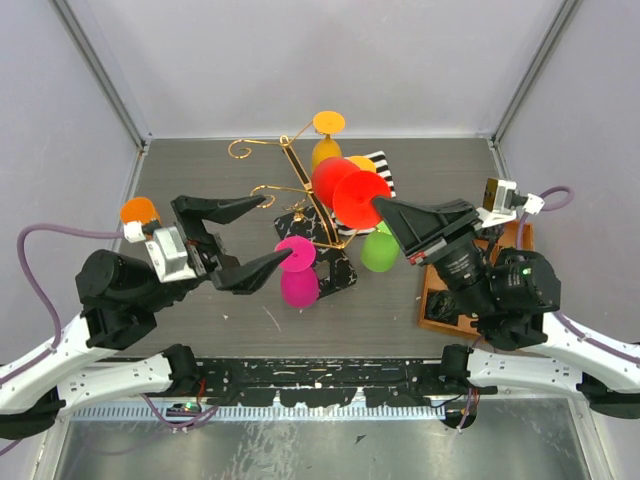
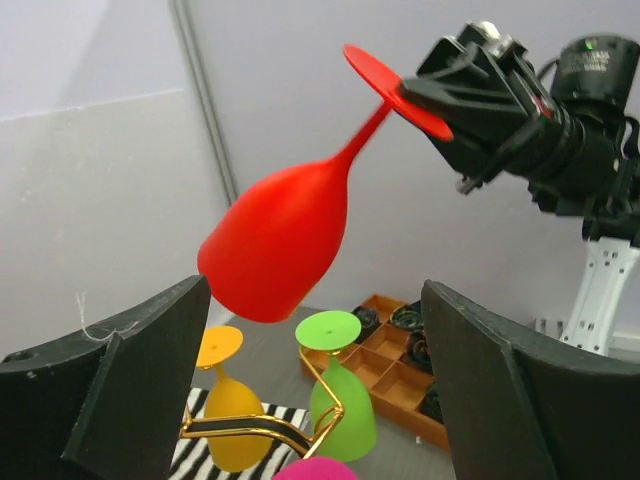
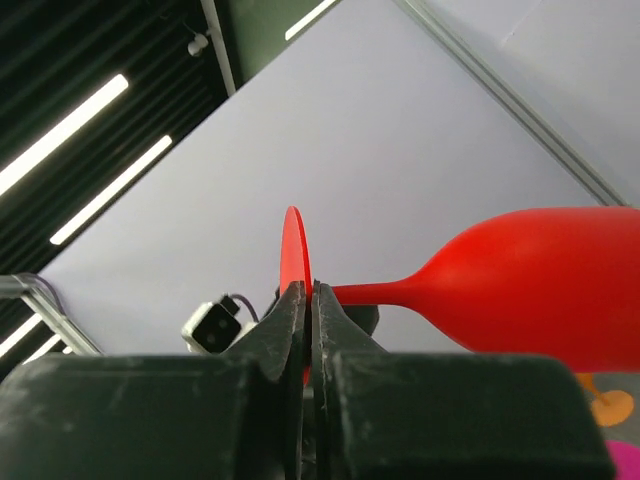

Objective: Place the wine glass upside down on the wine glass rack
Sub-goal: Turn the wine glass upside down at the wine rack.

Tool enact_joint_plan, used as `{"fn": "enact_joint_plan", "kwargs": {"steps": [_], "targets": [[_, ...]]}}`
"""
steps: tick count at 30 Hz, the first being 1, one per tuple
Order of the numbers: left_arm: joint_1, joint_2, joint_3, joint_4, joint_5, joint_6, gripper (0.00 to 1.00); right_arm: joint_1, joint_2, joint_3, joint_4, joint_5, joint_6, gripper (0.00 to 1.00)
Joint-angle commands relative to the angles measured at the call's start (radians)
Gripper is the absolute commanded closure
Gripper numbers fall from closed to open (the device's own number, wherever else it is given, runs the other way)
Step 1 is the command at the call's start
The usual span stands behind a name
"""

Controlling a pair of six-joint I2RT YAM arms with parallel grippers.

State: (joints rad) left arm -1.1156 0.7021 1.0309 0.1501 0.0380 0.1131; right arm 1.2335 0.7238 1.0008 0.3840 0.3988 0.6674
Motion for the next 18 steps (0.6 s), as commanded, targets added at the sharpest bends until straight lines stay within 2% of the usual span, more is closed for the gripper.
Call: {"fn": "enact_joint_plan", "kwargs": {"steps": [1, 5, 9, 12, 18], "targets": [[-0.003, -0.003, -0.019, 0.024, 0.138, 0.244, 0.05, -0.001, -0.011, 0.061, 0.000, 0.072, 0.142, 0.99], [-0.003, 0.018, -0.004, 0.021, 0.215, 0.366, 0.07, -0.002, -0.004, 0.065, 0.011, 0.078, 0.196, 0.99], [-0.003, 0.051, 0.028, 0.028, 0.261, 0.404, 0.12, -0.001, 0.009, 0.090, -0.046, 0.099, 0.246, 0.99], [-0.004, 0.092, 0.063, 0.033, 0.250, 0.401, 0.18, -0.002, 0.007, 0.095, -0.078, 0.117, 0.252, 0.99], [-0.004, 0.165, 0.077, 0.103, 0.194, 0.336, 0.17, -0.002, 0.013, 0.101, -0.078, 0.084, 0.257, 0.99]]}}
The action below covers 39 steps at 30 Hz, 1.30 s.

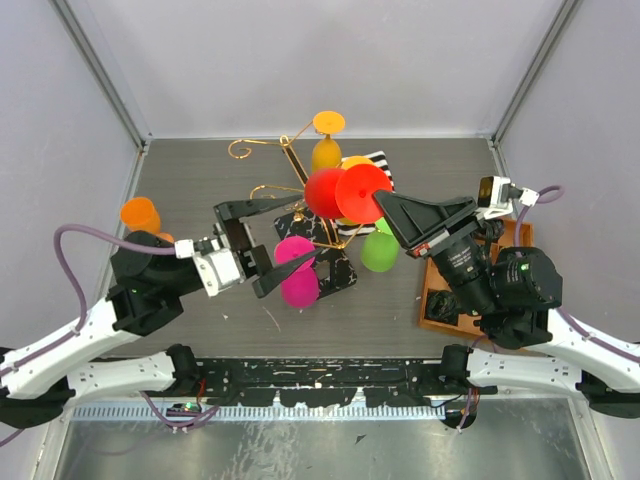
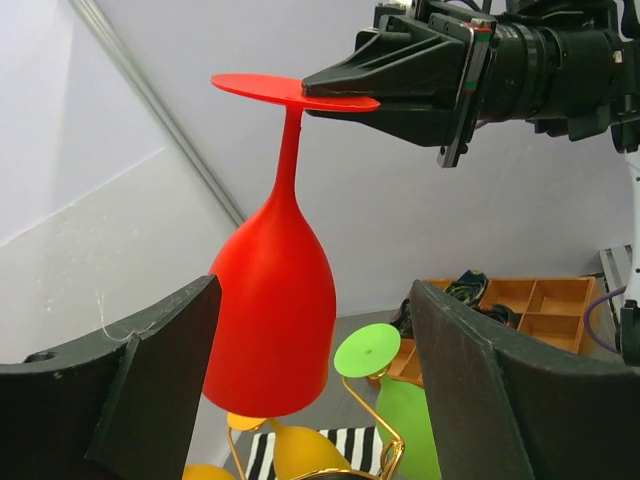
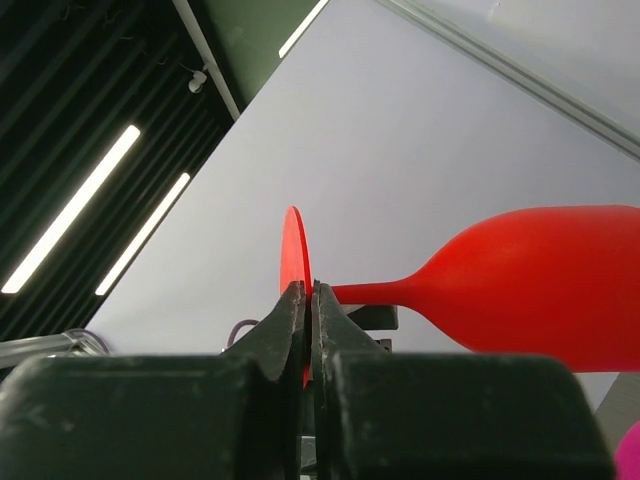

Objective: Place the wine glass upside down on the wine glass rack
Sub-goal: Turn the wine glass upside down at the wine rack.

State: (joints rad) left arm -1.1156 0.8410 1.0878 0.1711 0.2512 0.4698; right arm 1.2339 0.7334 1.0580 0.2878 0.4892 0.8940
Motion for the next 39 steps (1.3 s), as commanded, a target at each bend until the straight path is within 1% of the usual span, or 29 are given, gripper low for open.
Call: {"fn": "enact_joint_plan", "kwargs": {"steps": [1, 4, 8, 14, 21, 27, 34, 39], "targets": [[-0.003, 0.034, 0.015, 0.109, -0.011, -0.026, 0.17, -0.002, 0.004, 0.043, 0.023, -0.013, 0.031, 0.99], [-0.005, 0.061, 0.020, 0.149, -0.002, -0.028, 0.20, -0.002, 0.006, 0.044, 0.025, -0.020, 0.035, 0.99], [-0.003, 0.095, 0.050, 0.162, -0.002, -0.024, 0.21, -0.002, 0.010, 0.043, 0.028, -0.029, 0.040, 0.99], [-0.004, 0.133, 0.091, 0.135, 0.010, 0.018, 0.23, -0.002, 0.019, 0.043, 0.036, -0.046, 0.049, 0.99], [-0.003, 0.155, 0.117, 0.119, 0.005, 0.055, 0.31, -0.002, 0.029, 0.037, 0.055, -0.081, 0.070, 0.99], [-0.004, 0.184, 0.137, 0.120, 0.010, 0.068, 0.33, -0.002, 0.028, 0.024, 0.079, -0.107, 0.084, 0.99], [-0.004, 0.197, 0.137, 0.117, 0.021, 0.078, 0.33, -0.002, 0.015, 0.015, 0.083, -0.113, 0.083, 0.99], [-0.004, 0.201, 0.149, 0.093, 0.021, 0.085, 0.37, -0.002, 0.014, 0.011, 0.085, -0.113, 0.084, 0.99]]}}
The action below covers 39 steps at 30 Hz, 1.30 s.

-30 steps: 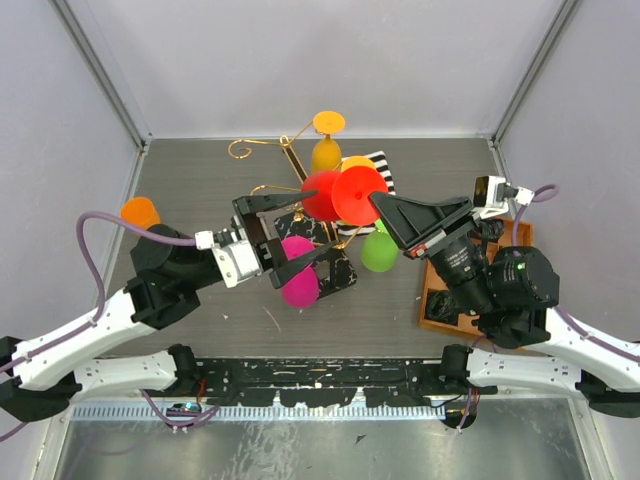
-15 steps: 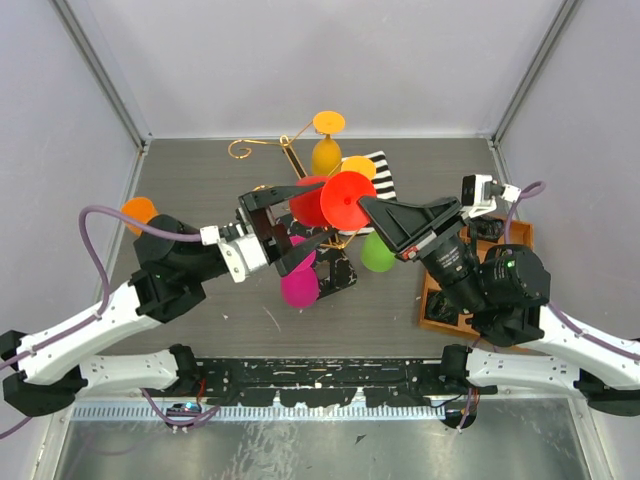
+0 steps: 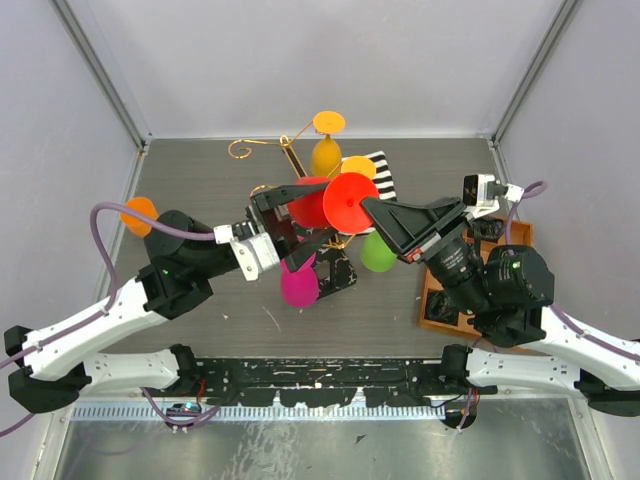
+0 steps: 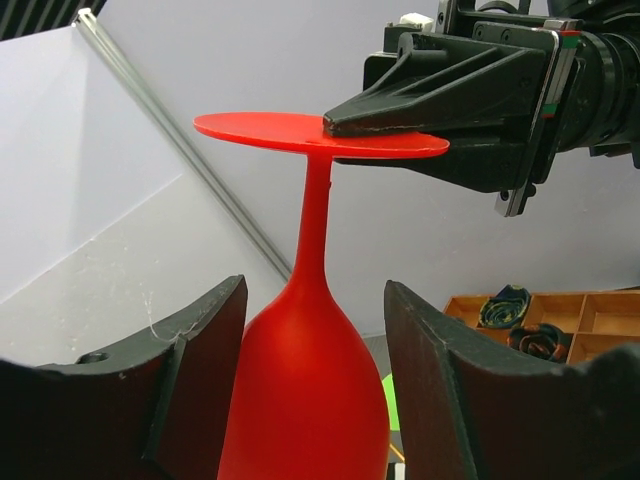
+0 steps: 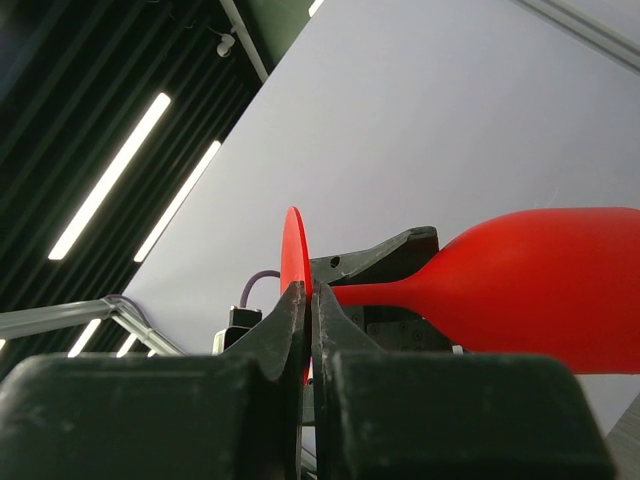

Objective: Place the wine glass upside down on the wine glass rack
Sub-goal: Turn the wine glass upside down at the wine rack.

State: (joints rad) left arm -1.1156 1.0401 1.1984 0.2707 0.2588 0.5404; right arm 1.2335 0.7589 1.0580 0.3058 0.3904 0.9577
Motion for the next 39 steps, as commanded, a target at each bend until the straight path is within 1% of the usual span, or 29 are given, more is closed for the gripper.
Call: {"fn": "enact_joint_plan", "kwargs": {"steps": [1, 6, 12, 23, 28, 30, 31, 37, 39], "targets": [[-0.004, 0.000, 0.038, -0.008, 0.011, 0.017, 0.37, -0.002, -0.012, 0.010, 0.067, -0.013, 0.021, 0.99], [-0.004, 0.003, 0.045, -0.009, 0.013, 0.019, 0.41, -0.002, -0.012, 0.006, 0.069, -0.014, 0.025, 0.99], [-0.003, 0.019, 0.068, -0.030, 0.012, 0.026, 0.41, -0.002, 0.002, 0.012, 0.072, -0.038, 0.028, 0.99], [-0.003, 0.025, 0.070, -0.052, -0.003, 0.044, 0.60, -0.002, 0.008, 0.014, 0.073, -0.048, 0.025, 0.99], [-0.003, 0.032, 0.076, -0.082, -0.017, 0.067, 0.64, -0.001, 0.012, 0.018, 0.073, -0.054, 0.020, 0.99], [-0.003, 0.034, 0.077, -0.088, -0.027, 0.075, 0.68, -0.002, 0.014, 0.018, 0.074, -0.055, 0.019, 0.99], [-0.003, 0.037, 0.077, -0.088, -0.032, 0.076, 0.71, -0.001, 0.014, 0.018, 0.075, -0.055, 0.019, 0.99], [-0.003, 0.035, 0.074, -0.090, -0.045, 0.079, 1.00, -0.001, 0.002, 0.007, 0.075, -0.036, 0.009, 0.99], [-0.003, 0.031, 0.069, -0.089, -0.046, 0.080, 1.00, -0.002, -0.003, 0.002, 0.075, -0.025, 0.006, 0.96]]}}
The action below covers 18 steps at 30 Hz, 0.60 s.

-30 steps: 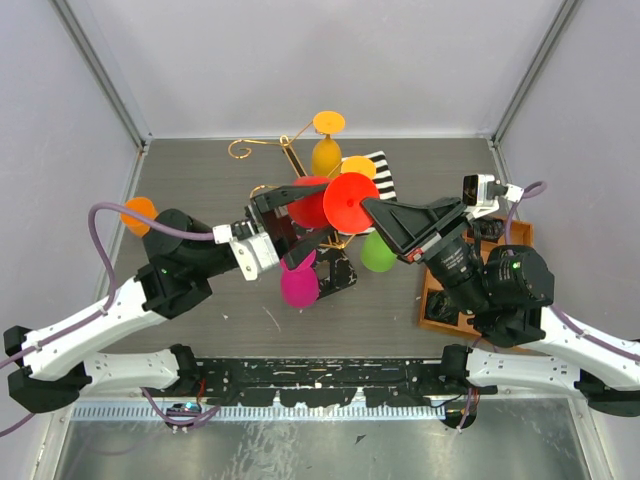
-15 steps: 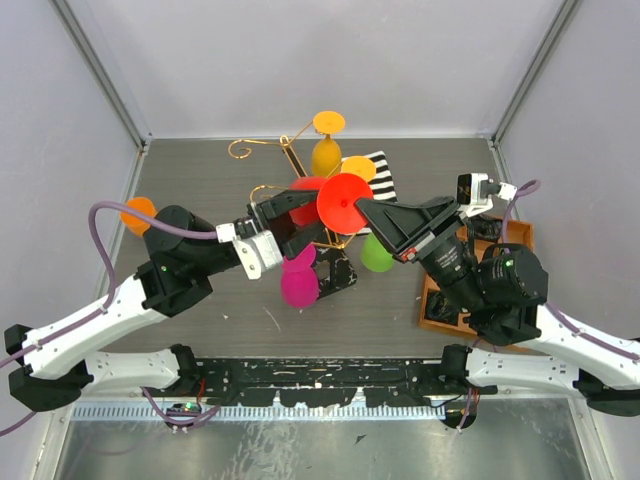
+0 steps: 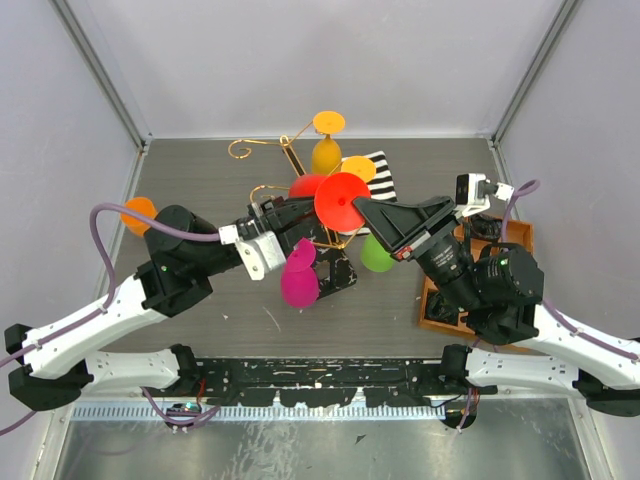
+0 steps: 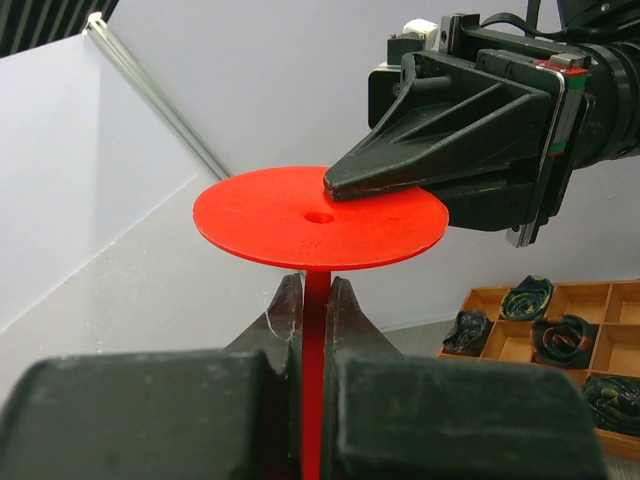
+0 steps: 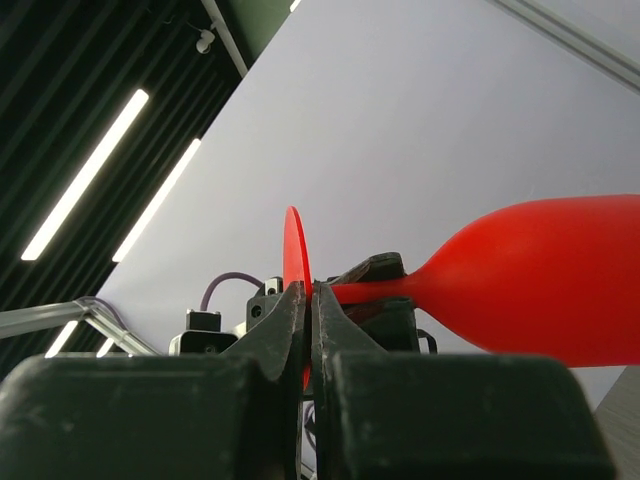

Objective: Place the wine glass upside down on the wine glass rack
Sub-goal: Turn the wine glass upside down at the wine rack.

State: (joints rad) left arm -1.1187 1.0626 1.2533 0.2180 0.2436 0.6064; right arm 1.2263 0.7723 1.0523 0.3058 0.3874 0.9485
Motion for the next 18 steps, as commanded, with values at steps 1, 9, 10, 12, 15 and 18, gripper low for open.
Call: {"fn": "enact_joint_plan", "kwargs": {"steps": [1, 9, 10, 12, 15, 18], "targets": [[0.000, 0.006, 0.011, -0.035, -0.031, 0.015, 1.00, 0.006, -0.019, 0.005, 0.075, -0.018, 0.015, 0.92], [0.000, -0.003, -0.003, -0.040, -0.046, 0.016, 1.00, 0.006, -0.029, -0.008, 0.085, -0.004, 0.002, 0.81], [0.000, -0.004, -0.003, -0.041, -0.048, 0.015, 1.00, 0.006, -0.029, -0.009, 0.085, -0.003, 0.001, 0.77], [-0.001, -0.004, -0.002, -0.042, -0.054, 0.013, 1.00, 0.006, -0.031, -0.014, 0.085, 0.005, -0.002, 0.66], [-0.001, -0.003, 0.008, -0.053, -0.068, -0.007, 1.00, 0.006, -0.036, -0.022, 0.085, 0.012, -0.004, 0.59], [0.000, -0.004, 0.027, -0.081, -0.098, -0.043, 1.00, 0.005, -0.043, -0.030, 0.083, 0.023, -0.017, 0.54]]}}
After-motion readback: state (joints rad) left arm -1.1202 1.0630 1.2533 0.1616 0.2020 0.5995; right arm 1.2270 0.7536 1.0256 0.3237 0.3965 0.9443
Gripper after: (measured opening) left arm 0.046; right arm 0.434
